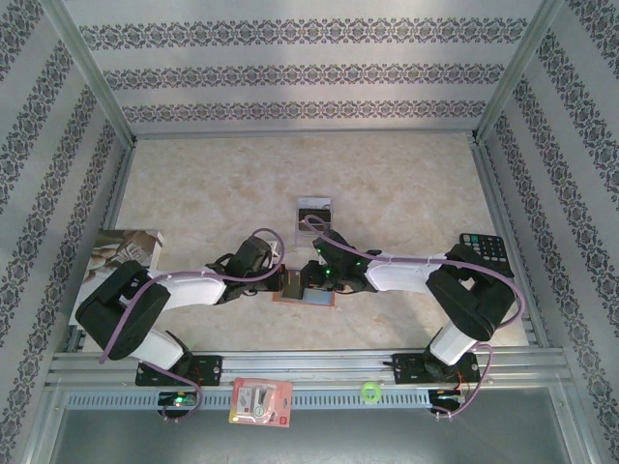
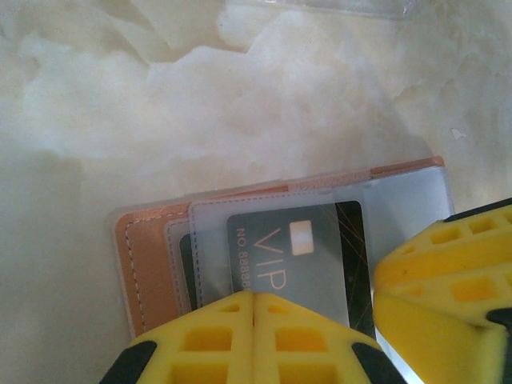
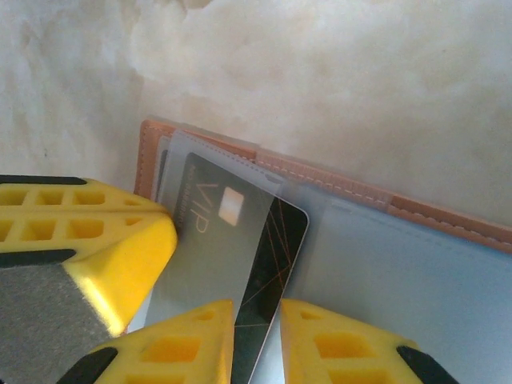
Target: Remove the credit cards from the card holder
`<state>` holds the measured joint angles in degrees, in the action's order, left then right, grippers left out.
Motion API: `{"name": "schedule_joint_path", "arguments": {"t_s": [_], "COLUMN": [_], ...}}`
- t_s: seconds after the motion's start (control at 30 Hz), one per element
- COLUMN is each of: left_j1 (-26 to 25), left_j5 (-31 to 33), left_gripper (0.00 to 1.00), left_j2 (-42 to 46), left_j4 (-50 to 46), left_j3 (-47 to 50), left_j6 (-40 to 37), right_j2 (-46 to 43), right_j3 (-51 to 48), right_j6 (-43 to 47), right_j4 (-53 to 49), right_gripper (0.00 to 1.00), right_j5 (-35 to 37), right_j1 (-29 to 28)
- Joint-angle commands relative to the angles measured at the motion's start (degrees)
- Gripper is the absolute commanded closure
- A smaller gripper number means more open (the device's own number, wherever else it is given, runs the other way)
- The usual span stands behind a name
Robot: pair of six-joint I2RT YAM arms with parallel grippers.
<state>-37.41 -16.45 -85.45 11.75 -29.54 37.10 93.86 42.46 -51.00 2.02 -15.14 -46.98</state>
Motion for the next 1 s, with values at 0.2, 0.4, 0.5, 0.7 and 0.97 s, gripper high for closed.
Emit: {"name": "schedule_joint_path", "arguments": {"t_s": [0.2, 0.4, 0.5, 0.7, 0.97], "left_j1": [-0.2, -0.3, -0.3, -0.3, -0.2], "left_j5": [0.5, -0.1, -0.1, 0.4, 0.6], "left_gripper": [0.99, 1.0, 1.0, 0.99, 0.88], "left_j2": [0.6, 0.1, 0.4, 1.7, 3.7], "left_j4": [-5.7, -5.2, -5.4, -6.1, -6.6], "left_j3": [3.1, 3.3, 3.3, 3.4, 3.7], "left_j6": [0.8, 1.0, 1.0, 1.0, 1.2], "right_j2": [2.5, 4.0, 4.0, 1.8, -4.8], "right_j3": [-0.5, -1.0, -1.3, -3.3, -7.2], "right_j6": [-2.1, -4.3, -4.8, -5.3, -4.0], "right_j4": [1.7, 6.1, 6.4, 6.3, 3.6], "right_gripper": [0.77, 0.77, 0.84, 1.0, 1.0], "right_j5": [-2.4, -5.3, -4.9, -2.9, -1.2], "right_j1": [0.7, 1.0, 1.1, 1.6, 3.3]}}
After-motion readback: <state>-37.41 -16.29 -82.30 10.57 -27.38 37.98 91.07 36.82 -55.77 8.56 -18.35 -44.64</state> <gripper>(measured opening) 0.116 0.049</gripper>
